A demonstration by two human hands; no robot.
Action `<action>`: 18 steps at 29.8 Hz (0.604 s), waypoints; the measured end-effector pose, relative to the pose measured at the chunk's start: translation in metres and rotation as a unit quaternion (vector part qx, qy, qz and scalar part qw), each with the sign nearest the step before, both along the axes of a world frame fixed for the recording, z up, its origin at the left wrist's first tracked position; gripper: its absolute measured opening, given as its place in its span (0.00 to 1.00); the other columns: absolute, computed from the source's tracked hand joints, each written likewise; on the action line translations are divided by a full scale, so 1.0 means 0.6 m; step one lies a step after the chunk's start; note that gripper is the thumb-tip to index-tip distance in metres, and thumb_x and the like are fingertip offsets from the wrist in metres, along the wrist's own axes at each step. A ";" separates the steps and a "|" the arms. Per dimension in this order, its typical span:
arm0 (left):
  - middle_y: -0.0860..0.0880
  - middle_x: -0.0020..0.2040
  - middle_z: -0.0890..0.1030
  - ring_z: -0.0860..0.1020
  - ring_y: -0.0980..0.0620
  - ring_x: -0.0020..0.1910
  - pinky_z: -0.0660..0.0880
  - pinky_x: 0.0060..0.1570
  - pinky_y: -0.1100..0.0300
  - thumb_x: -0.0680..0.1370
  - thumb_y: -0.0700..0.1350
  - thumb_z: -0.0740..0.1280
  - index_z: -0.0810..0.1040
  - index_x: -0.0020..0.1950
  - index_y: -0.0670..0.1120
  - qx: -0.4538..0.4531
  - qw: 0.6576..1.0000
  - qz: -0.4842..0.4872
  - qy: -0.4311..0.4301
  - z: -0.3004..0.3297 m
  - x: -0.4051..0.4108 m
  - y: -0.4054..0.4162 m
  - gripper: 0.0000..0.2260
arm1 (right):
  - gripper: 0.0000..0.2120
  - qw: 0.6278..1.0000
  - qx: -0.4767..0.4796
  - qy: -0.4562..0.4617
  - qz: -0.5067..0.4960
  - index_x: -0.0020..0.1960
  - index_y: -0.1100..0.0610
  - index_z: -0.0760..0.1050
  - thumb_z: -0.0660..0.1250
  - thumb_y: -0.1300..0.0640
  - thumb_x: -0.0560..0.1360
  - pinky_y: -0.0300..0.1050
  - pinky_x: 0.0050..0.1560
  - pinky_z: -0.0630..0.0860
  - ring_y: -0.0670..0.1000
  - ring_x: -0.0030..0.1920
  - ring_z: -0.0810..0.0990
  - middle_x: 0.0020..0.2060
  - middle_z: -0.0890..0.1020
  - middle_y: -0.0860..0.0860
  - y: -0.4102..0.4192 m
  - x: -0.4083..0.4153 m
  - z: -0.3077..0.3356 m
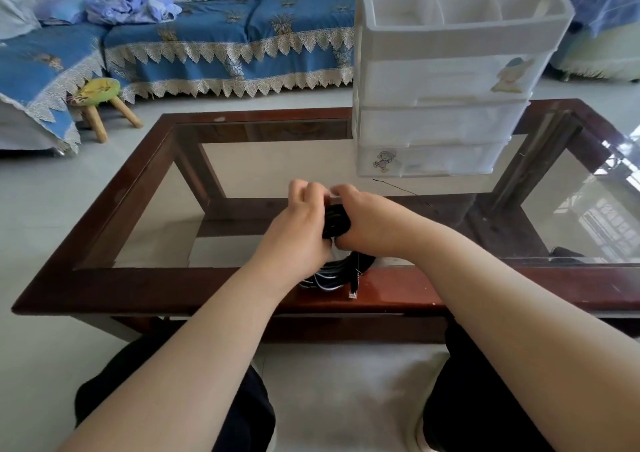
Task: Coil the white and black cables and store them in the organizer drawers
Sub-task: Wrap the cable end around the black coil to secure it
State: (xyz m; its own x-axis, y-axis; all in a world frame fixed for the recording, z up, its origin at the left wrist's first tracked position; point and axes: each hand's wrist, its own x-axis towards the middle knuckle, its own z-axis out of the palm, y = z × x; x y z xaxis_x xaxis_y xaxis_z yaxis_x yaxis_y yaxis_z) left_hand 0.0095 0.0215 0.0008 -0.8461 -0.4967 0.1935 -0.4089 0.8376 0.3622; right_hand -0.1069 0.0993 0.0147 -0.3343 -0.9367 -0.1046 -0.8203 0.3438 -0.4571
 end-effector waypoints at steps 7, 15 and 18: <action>0.55 0.51 0.77 0.78 0.56 0.48 0.78 0.49 0.54 0.67 0.54 0.78 0.69 0.59 0.52 0.270 0.959 0.033 -0.080 0.011 0.010 -0.040 0.26 | 0.09 0.998 -0.023 -0.040 -0.030 0.45 0.57 0.68 0.66 0.59 0.69 0.43 0.30 0.66 0.51 0.35 0.73 0.35 0.75 0.50 -0.011 -0.009 -0.016; 0.56 0.37 0.79 0.77 0.59 0.36 0.70 0.36 0.64 0.66 0.49 0.79 0.76 0.44 0.53 0.332 0.941 -0.009 -0.064 0.001 -0.002 -0.035 0.14 | 0.09 0.998 0.025 -0.059 0.013 0.34 0.54 0.66 0.65 0.60 0.69 0.41 0.29 0.65 0.48 0.29 0.69 0.30 0.73 0.49 -0.017 -0.022 -0.020; 0.52 0.39 0.79 0.78 0.54 0.39 0.72 0.39 0.59 0.66 0.49 0.79 0.76 0.46 0.49 0.318 0.946 0.008 -0.065 -0.001 -0.010 -0.039 0.15 | 0.06 0.997 0.037 -0.066 0.025 0.38 0.56 0.68 0.65 0.59 0.71 0.39 0.28 0.64 0.48 0.29 0.69 0.31 0.73 0.49 -0.021 -0.028 -0.017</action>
